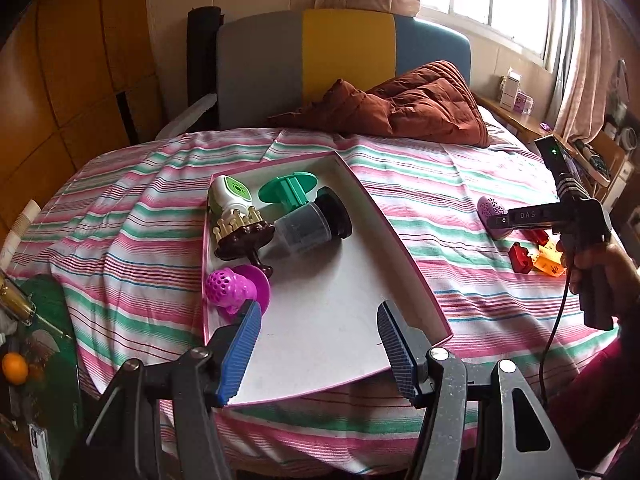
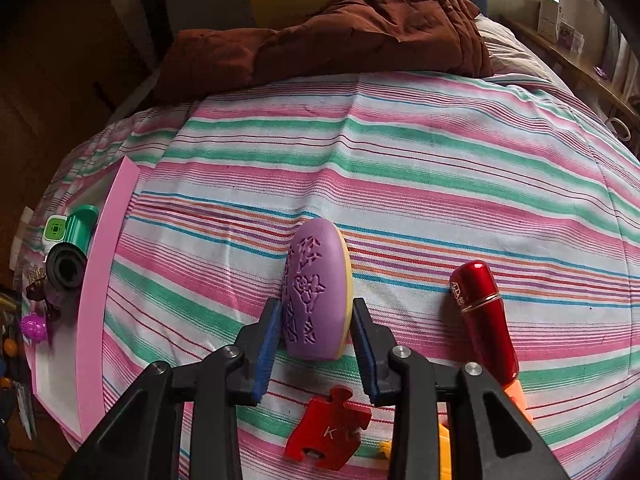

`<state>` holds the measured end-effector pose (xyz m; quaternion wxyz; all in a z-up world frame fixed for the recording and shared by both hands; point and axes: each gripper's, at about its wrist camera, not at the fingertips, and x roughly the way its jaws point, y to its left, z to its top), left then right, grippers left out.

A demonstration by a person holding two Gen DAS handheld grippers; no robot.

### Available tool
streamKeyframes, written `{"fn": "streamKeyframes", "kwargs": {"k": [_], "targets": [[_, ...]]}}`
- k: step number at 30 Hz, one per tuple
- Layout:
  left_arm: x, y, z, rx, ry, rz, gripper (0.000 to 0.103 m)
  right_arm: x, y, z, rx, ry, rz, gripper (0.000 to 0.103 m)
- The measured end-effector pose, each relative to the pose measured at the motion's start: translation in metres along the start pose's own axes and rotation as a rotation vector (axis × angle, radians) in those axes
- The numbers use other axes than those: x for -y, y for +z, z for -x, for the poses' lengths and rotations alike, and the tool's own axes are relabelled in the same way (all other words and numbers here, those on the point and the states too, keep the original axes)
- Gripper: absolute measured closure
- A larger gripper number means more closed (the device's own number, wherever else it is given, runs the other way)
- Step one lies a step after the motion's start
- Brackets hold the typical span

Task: Organize rigid objects
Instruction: 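Lift the lavender-and-yellow oval piece with the right gripper and turn it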

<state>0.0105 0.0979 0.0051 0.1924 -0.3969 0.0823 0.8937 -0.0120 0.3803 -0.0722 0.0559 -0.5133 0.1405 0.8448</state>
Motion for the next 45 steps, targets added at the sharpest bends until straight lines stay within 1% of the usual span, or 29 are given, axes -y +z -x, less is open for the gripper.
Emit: {"fn": "streamKeyframes", "kwargs": {"k": [12,19,24,28,33,36,41,43,44,45], "targets": [[-0.001,-0.003,-0.001,-0.011,0.01,-0.003,0.042,0.001,-0.001,0.002,-0.004,-0.005,0.003,0.069],[-0.007,-0.006,0.001,-0.007,0.007,0.012,0.042,-0.006,-0.004,0.002,-0.014,0.021,0.013,0.069],[-0.016,-0.008,0.001,-0.009,0.005,0.03,0.042,-0.01,-0.008,0.0,-0.032,0.039,0.009,0.075],[-0.021,-0.01,0.002,-0.003,0.001,0.043,0.042,-0.02,-0.012,-0.003,-0.039,0.0,0.047,0.076],[-0.029,-0.011,0.003,0.004,-0.004,0.064,0.042,-0.019,-0.015,0.002,-0.037,-0.003,0.031,0.076],[-0.036,-0.013,0.002,0.004,-0.008,0.083,0.042,-0.022,-0.017,0.013,-0.016,0.026,0.025,0.076],[-0.043,-0.015,0.002,0.004,-0.012,0.104,0.042,-0.04,-0.023,0.036,0.021,0.12,0.042,0.077],[-0.045,-0.015,0.003,0.006,-0.012,0.112,0.042,-0.054,-0.026,0.042,0.027,0.142,0.067,0.08],[-0.047,-0.015,0.003,0.007,-0.012,0.117,0.042,-0.062,-0.027,0.046,0.034,0.157,0.083,0.086],[-0.049,-0.016,0.003,0.006,-0.011,0.122,0.042,-0.07,-0.028,0.049,0.042,0.168,0.101,0.098]]}}
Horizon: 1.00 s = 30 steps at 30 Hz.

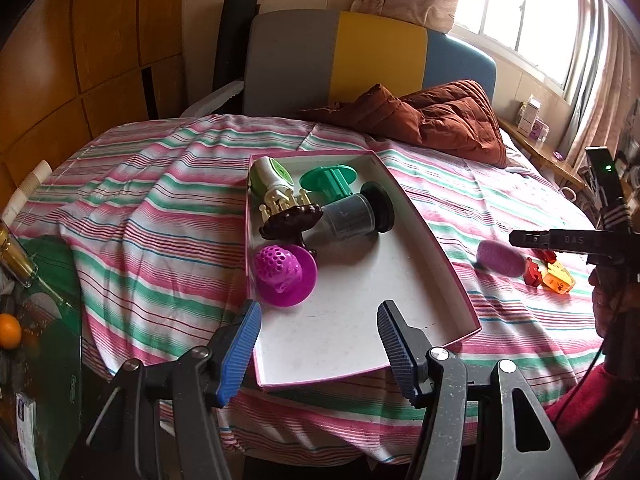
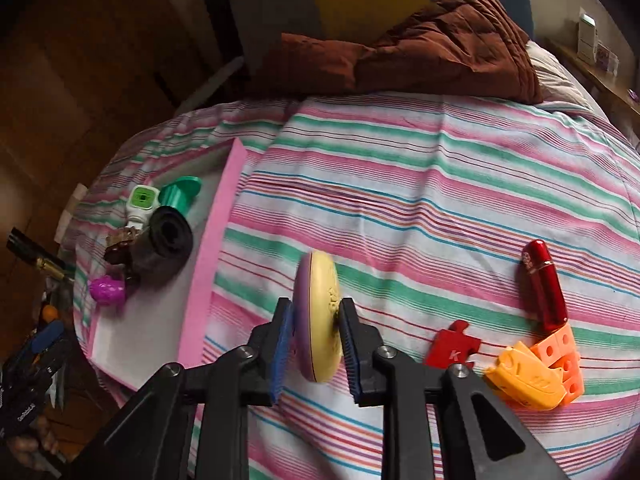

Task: Organize rigid objects
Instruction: 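Lift the lavender-and-yellow oval piece with the right gripper and turn it, then carry the oval piece into the tray and open the right gripper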

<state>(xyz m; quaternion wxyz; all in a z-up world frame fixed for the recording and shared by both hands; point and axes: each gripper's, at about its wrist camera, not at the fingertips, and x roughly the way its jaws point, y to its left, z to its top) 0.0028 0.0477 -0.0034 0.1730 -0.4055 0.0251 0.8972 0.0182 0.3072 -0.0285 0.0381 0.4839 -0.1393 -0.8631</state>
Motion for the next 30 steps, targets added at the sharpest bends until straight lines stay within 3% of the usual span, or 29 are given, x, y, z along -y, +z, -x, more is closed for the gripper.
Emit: {"fn": "streamKeyframes", "kwargs": {"k": [3,6,8,10,13,20,25,30], "targets": [[-0.006,-0.001,0.0,-0.003,0.001,0.015,0.042,-0.019,0.002,-0.001,0.006,-0.037,0.051,0.098],[-0.01,-0.002,0.003,0.006,0.004,0.021,0.042,-0.01,0.003,-0.011,-0.013,-0.042,-0.001,0.095],[-0.012,-0.002,0.003,0.01,0.007,0.024,0.042,-0.002,0.0,-0.015,-0.039,-0.011,-0.038,0.087],[-0.015,-0.002,0.002,0.007,0.008,0.033,0.042,0.001,-0.005,-0.016,-0.065,0.03,-0.054,0.069],[-0.017,-0.002,-0.001,-0.004,0.005,0.044,0.042,-0.002,-0.013,-0.017,-0.076,0.05,-0.051,0.06],[-0.015,-0.002,-0.001,-0.007,0.004,0.041,0.042,-0.02,-0.024,-0.032,-0.133,0.058,0.001,0.055],[-0.016,-0.004,-0.002,-0.014,0.004,0.042,0.042,-0.031,-0.029,-0.045,-0.167,0.004,0.045,0.052],[-0.018,-0.007,-0.004,-0.023,0.004,0.049,0.042,-0.041,-0.035,-0.048,-0.16,-0.076,0.117,0.058]]}}
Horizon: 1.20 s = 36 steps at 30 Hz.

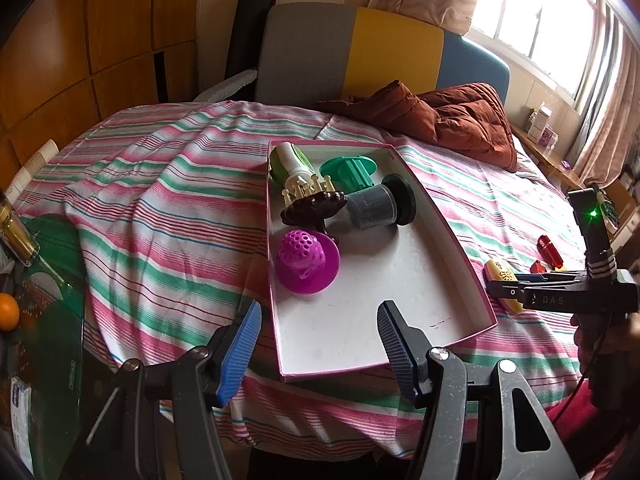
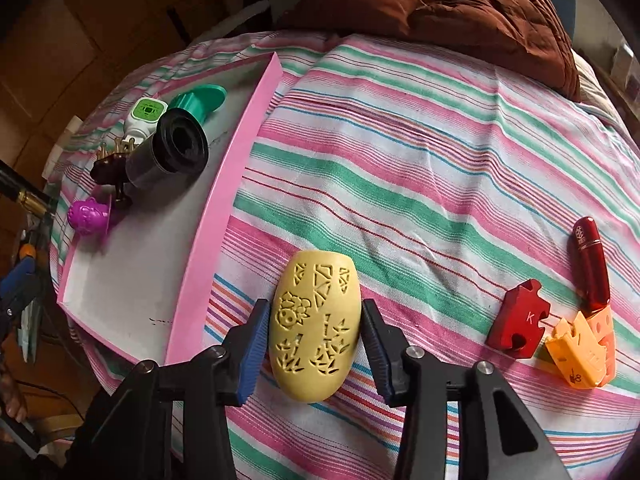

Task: Organize rigid objects
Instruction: 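Carry the oval piece into the tray and open the right gripper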

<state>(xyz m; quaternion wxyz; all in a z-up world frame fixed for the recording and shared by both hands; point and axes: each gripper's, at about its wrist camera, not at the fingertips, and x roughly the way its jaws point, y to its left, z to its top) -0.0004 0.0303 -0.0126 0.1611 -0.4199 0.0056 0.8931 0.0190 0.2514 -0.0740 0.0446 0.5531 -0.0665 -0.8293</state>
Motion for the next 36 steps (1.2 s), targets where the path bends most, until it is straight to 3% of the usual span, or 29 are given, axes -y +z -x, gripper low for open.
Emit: {"fn": "streamKeyframes", "kwargs": {"k": [4,8,13,16,24,29,36], "targets": [[-0.004,-0.001,0.002,0.009,0.005,0.01,0.042,0.0,0.002,0.01,0.037,-0.029,-0.009,0.058],[-0.01,0.001,0.002,0.016,0.01,0.026,0.042,-0.008,0.018,0.041,0.115,0.04,-0.017,0.058],[-0.013,-0.001,0.003,0.017,0.014,0.034,0.042,-0.05,0.039,0.06,0.163,0.151,0.029,0.058],[-0.017,-0.002,0.003,0.012,0.016,0.041,0.042,-0.079,0.051,0.047,0.14,0.209,0.049,0.058],[-0.028,-0.006,0.001,0.003,0.027,0.063,0.042,-0.135,0.053,-0.022,-0.011,0.21,0.09,0.058],[-0.034,-0.007,0.0,-0.002,0.029,0.076,0.042,-0.146,0.055,-0.045,-0.04,0.151,0.098,0.058],[-0.034,-0.008,-0.003,-0.008,0.023,0.075,0.042,-0.147,0.061,-0.052,-0.039,0.157,0.076,0.056]]}}
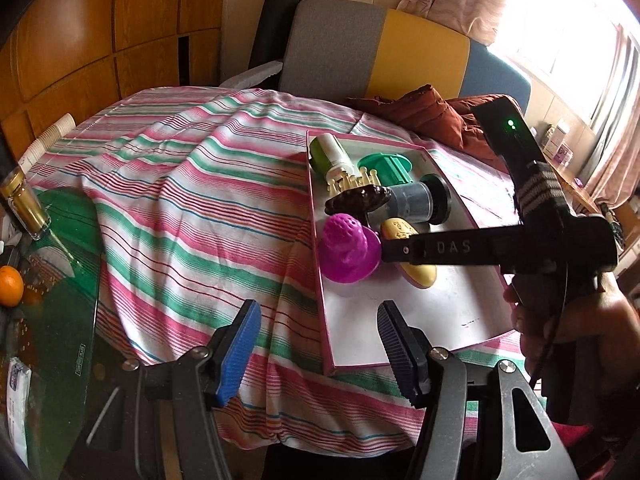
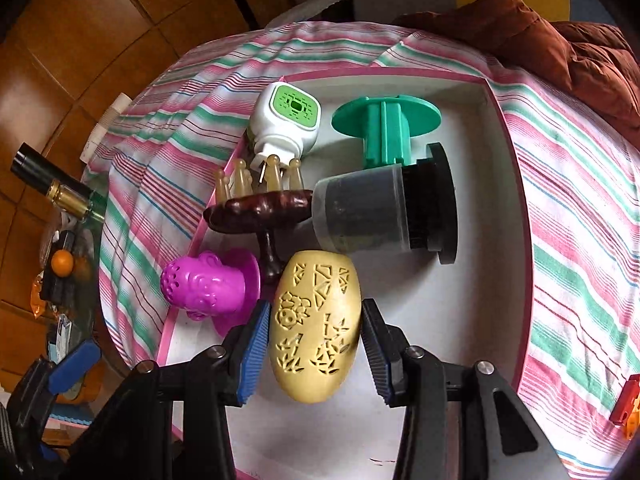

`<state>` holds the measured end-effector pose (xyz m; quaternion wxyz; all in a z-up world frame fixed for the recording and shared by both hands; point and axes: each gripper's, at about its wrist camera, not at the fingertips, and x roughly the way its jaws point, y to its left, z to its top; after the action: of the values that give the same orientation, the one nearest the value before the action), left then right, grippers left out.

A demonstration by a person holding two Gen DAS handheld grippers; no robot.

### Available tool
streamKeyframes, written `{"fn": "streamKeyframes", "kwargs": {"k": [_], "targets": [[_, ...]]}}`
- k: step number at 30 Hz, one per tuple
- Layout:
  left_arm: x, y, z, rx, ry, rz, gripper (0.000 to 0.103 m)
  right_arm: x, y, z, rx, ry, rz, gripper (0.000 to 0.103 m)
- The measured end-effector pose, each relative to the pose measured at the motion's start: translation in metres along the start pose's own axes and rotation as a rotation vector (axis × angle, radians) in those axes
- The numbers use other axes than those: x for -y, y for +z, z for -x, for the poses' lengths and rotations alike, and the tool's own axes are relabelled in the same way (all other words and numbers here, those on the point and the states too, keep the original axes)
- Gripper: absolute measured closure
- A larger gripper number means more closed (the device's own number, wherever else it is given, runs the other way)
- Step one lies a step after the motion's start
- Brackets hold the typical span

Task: Organize rigid objects
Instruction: 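Carry the oval piece into the tray and open the right gripper, then move both grippers back toward the remaining toys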

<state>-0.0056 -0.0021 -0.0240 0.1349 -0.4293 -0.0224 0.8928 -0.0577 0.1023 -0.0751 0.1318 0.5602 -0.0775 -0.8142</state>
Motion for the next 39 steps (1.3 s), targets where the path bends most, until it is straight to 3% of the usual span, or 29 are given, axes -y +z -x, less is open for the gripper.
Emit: {"fn": "streamKeyframes", "kwargs": {"k": [8,13,24,33,37,39], "targets": [[0.003,-0.001,0.002,0.001,0.004,-0.004,0.042,0.007,-0.003,0.007,0.007,0.052,-0.05,0.056],[0.005,0.0,0.004,0.007,0.011,-0.011,0.042,0.005,-0.006,0.027,0.071,0.07,-0.035,0.056],[0.018,0.002,0.01,0.017,0.021,-0.049,0.042,0.0,-0.014,0.063,0.164,0.036,0.028,0.056],[0.033,0.005,0.011,0.018,0.015,-0.093,0.042,0.026,-0.025,0.094,0.234,-0.014,0.013,0.056],[0.041,0.006,0.01,0.011,0.015,-0.112,0.041,0.051,-0.029,0.108,0.254,-0.052,-0.015,0.044],[0.045,0.006,0.009,0.011,0.012,-0.12,0.041,0.065,-0.033,0.116,0.263,-0.07,-0.037,0.044]]}}
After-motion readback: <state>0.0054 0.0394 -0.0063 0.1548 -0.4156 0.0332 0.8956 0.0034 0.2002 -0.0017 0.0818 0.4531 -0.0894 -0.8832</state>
